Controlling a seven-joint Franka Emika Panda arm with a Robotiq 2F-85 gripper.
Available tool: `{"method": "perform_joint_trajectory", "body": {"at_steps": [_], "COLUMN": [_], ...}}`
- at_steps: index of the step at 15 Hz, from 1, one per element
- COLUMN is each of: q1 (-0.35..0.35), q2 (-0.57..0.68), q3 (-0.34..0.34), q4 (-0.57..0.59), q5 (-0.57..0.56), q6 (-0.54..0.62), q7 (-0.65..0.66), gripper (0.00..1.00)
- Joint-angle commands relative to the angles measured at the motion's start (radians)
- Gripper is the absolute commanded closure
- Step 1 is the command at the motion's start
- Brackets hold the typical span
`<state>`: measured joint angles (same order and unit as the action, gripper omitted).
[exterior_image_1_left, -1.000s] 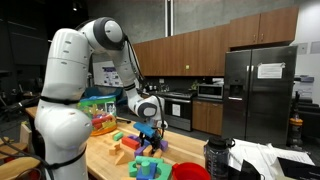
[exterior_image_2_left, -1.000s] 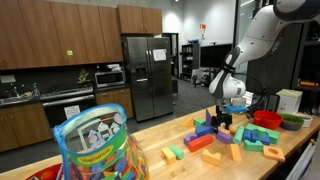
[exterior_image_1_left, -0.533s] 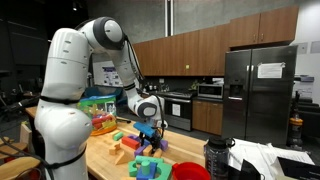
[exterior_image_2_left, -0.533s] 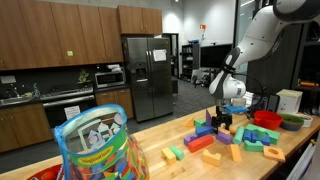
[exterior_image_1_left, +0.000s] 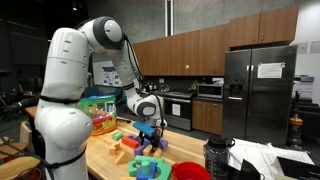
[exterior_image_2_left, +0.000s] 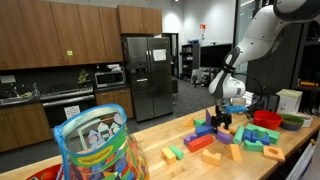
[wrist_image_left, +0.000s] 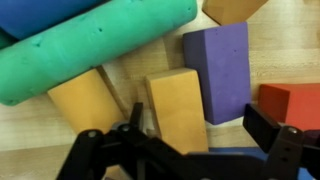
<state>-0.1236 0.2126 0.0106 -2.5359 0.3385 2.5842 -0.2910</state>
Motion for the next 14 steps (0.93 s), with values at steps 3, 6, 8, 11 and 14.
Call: {"method": "perform_joint_trajectory", "body": {"at_steps": [3, 6, 8, 11, 14], "q1": [0.038, 0.054, 0.063, 0.062, 0.06], "q2": [-0.111, -0.133, -0.14, -0.131, -0.121], "q3": [0.032, 0.039, 0.036, 0.031, 0.026], "q4": [-0.086, -0.1, -0.101, -0.092, -0.081], "q5": [-0.014, -0.006, -0.007, -0.008, -0.012], "q6": [0.094, 0.108, 0.103, 0.091, 0.084], "q7": [0.02, 0.017, 0.014, 0.006, 0.009], "gripper": [0.0, 0.0, 0.0, 0.0, 0.0]}}
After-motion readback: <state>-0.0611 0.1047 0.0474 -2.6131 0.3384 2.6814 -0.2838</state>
